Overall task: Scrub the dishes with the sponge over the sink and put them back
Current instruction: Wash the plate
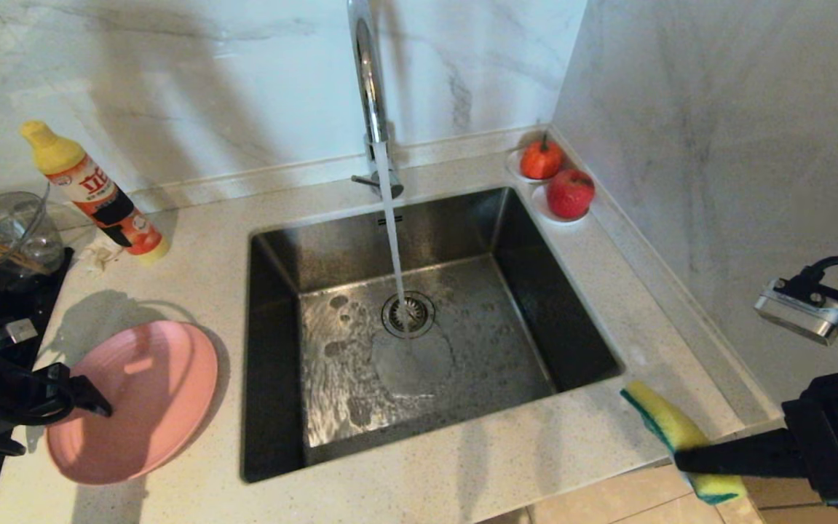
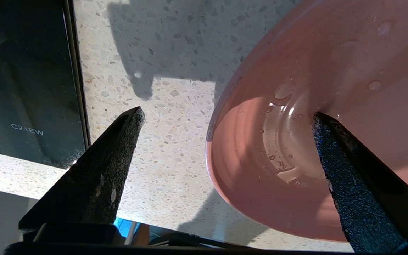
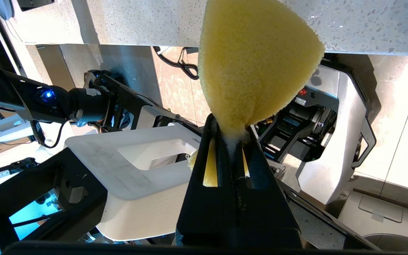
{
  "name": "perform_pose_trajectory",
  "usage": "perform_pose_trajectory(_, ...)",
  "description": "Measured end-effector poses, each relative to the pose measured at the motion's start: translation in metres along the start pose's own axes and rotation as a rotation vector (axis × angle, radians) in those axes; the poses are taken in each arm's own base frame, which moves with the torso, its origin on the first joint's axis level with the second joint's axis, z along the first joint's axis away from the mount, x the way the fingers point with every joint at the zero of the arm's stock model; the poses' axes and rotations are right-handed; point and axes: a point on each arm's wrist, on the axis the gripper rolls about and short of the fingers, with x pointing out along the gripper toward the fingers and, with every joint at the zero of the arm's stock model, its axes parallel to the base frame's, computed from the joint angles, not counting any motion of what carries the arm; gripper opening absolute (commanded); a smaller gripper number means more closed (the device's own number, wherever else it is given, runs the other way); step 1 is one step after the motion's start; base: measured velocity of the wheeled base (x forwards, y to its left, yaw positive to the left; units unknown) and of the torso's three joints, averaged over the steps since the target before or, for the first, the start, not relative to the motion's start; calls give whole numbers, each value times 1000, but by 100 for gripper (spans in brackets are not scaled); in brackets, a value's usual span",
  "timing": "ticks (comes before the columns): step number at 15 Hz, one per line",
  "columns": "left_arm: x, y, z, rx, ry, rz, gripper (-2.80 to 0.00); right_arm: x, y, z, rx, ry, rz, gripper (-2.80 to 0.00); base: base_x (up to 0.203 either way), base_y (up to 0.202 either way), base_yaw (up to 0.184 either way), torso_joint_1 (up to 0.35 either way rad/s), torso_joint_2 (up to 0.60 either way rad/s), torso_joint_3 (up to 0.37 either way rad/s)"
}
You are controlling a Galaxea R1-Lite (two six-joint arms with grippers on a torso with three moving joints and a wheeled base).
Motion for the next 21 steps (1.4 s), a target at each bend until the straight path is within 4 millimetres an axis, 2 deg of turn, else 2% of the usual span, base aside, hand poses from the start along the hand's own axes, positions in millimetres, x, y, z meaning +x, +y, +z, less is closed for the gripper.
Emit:
perform_pose_trajectory(1,1,0,0,-4,2,0,-280,0,0,0,0,0,1,-280,0,0,0,0,0,0)
perform_pose_trajectory(12,5,3,8,-95,2,-41,-280,-4,1,-3,6,-1,4,-280,0,0,0,0,0,0)
perform_pose_trajectory(17,-5,2,18,-163,-47,-89,-280,-6,2,-3,3,-9,6,-280,0,0,0,0,0,0)
perform_pose_trajectory(21,-23,1,21,-209,-93,-171,-280,-5,0,-5,5,-1,4,-280,0,0,0,0,0,0)
